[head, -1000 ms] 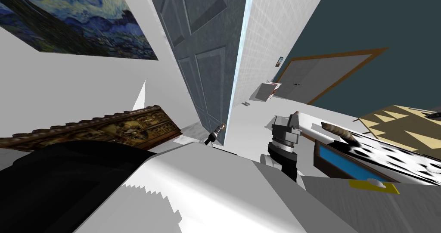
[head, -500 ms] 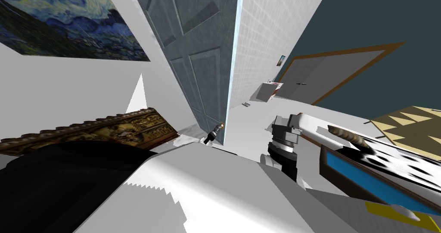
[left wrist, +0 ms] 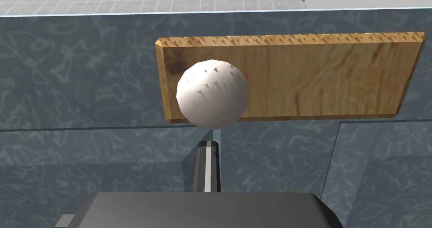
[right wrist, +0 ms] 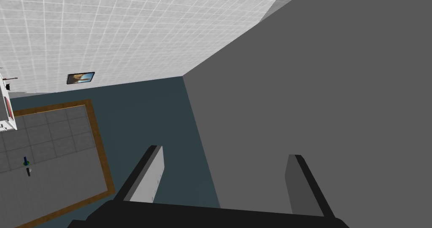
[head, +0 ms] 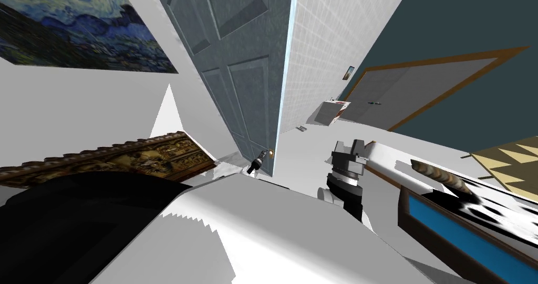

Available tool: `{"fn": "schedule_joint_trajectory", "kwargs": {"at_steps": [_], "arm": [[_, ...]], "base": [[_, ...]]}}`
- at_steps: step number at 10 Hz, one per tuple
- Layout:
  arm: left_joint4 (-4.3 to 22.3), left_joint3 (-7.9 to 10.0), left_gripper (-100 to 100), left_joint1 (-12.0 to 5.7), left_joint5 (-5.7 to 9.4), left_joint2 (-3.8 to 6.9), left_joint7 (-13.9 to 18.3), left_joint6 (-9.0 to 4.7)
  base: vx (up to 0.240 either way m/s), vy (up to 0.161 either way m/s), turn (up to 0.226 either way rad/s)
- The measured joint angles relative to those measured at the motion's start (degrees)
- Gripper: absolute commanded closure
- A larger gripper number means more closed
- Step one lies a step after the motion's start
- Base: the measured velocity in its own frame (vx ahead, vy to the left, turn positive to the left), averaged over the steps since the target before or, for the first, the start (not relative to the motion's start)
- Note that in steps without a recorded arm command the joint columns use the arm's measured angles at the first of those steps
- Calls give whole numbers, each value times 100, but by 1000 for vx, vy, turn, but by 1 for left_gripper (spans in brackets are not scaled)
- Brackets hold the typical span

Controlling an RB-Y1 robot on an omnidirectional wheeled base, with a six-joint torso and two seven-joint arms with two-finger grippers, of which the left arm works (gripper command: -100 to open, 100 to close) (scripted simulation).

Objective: Push the door open

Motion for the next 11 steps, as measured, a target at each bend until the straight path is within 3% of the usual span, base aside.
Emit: {"fn": "schedule_joint_trajectory", "kwargs": {"at_steps": [6,11], "arm": [[-56,-4,-100,4,34,-57,65,73],[-51,39,-100,40,53,-47,11,17]], "base": [[-232,2,32],[184,-66,-26]]}}
